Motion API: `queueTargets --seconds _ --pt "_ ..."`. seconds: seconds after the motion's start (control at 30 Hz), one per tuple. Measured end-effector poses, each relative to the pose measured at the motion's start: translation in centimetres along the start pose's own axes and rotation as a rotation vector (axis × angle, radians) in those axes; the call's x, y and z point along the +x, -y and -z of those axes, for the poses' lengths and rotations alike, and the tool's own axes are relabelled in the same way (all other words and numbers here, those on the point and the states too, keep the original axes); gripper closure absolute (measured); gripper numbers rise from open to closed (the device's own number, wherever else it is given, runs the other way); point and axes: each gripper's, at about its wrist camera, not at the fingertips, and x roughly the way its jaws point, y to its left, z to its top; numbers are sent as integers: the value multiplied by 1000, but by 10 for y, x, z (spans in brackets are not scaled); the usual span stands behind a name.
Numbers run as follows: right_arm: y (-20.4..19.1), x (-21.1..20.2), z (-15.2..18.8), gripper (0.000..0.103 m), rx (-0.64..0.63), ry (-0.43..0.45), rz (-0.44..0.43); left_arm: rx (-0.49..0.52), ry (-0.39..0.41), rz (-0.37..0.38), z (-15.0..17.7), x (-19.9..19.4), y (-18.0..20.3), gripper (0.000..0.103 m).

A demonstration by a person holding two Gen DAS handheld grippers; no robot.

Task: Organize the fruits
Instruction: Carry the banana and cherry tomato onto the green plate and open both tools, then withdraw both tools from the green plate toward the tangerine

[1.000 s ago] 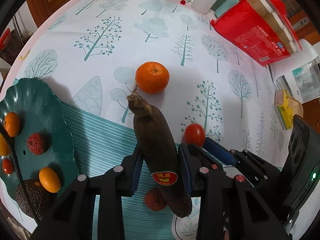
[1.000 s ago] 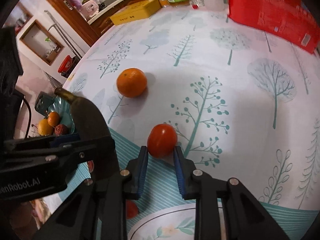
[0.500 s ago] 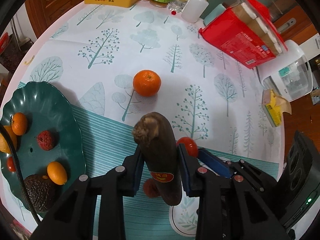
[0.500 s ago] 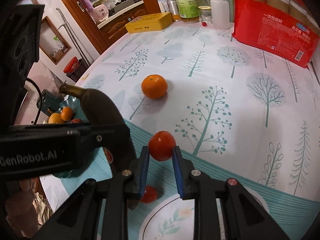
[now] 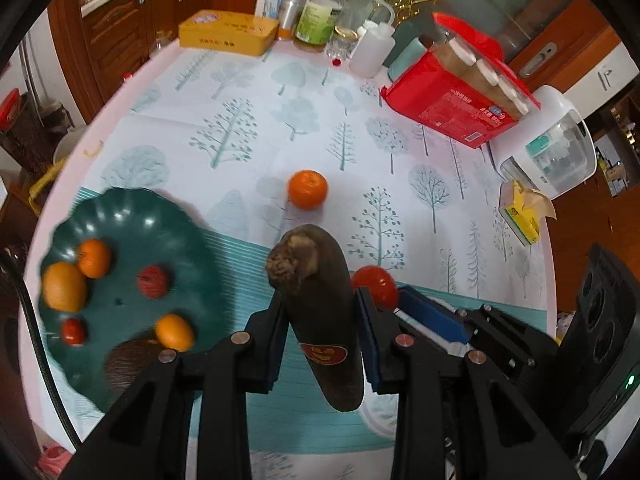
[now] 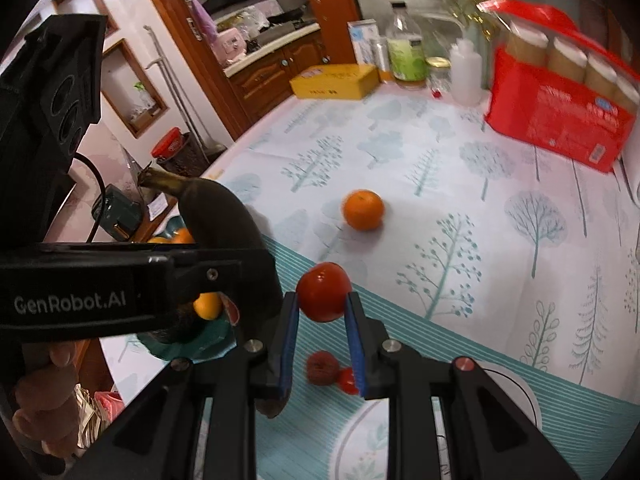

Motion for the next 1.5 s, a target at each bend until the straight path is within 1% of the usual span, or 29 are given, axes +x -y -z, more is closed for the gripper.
queueTargets --seconds 0.1,0.2,0.3,0.4,0.47,0.57,0.73,0.87,0.9,0.93,1.07,1.2,1.23,1.3,1.33,1.37,1.4,1.43,1.5 --pt "-20 -1 -7 80 -27 13 -15 22 14 -15 1 -21 -17 73" --pt "-42 2 -13 80 -50 20 -29 50 29 -46 3 -45 -39 73" --pt "-64 11 -18 80 -62 22 -34 85 27 -81 3 -65 -65 73" --pt "-83 24 -22 80 -59 17 -34 121 20 -119 2 -76 -90 72" --pt "-94 33 -24 80 -49 8 -30 140 10 -141 1 -77 -105 72" --pt "-111 51 -25 80 -32 -7 -13 170 -27 -164 -2 -70 -127 72" --pt "-127 82 -18 80 17 -45 40 241 -99 -195 -7 -45 -158 72" --pt "-130 106 -10 80 69 -73 103 294 -157 -200 -10 -18 -168 72" --pt "-130 109 -8 82 81 -77 113 307 -168 -198 -10 -13 -168 72" --pt "-129 112 -6 86 96 -81 126 323 -179 -195 -10 -7 -168 72" --pt "-129 118 -3 86 117 -84 172 379 -229 -172 -7 16 -164 72" --pt "-131 118 -1 86 121 -92 211 445 -230 -175 -3 26 -153 72" --pt "-132 118 0 85 123 -98 220 458 -229 -174 -3 28 -151 72" --pt "-133 117 2 79 128 -101 232 472 -224 -167 -3 28 -147 72" --pt "-133 116 2 75 130 -99 239 482 -218 -161 -3 26 -145 71" --pt "-133 114 3 71 130 -96 243 489 -212 -158 -3 25 -142 69" --pt "-134 111 5 69 131 -89 245 499 -206 -154 -2 23 -140 64" --pt "-134 109 5 67 132 -84 244 505 -201 -151 -2 21 -138 62" --pt "-136 104 8 65 129 -78 257 516 -176 -159 -1 16 -135 55"
